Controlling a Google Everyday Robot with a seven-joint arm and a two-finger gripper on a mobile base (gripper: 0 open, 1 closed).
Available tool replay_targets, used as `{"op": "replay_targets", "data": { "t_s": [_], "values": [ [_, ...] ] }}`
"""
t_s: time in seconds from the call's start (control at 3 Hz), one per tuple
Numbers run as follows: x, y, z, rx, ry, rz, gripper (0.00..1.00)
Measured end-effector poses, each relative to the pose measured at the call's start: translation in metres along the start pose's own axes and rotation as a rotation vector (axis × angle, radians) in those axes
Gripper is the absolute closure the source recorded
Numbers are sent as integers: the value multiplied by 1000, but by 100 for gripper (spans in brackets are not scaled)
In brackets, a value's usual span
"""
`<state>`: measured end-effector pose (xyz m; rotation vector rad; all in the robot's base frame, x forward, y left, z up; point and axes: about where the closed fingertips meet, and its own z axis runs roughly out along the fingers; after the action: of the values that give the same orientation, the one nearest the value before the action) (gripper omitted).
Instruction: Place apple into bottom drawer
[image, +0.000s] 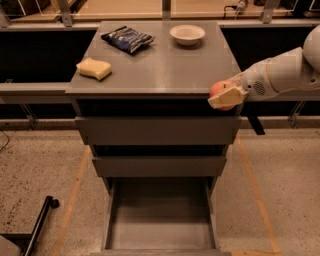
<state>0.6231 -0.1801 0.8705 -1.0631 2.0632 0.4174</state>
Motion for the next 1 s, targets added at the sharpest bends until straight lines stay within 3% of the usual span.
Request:
{"op": "replay_targets", "data": {
  "t_s": [0.33,1.0],
  "values": [
    [7,10,22,-47,-7,4,100],
    [60,60,91,-170,10,85,100]
  ]
}}
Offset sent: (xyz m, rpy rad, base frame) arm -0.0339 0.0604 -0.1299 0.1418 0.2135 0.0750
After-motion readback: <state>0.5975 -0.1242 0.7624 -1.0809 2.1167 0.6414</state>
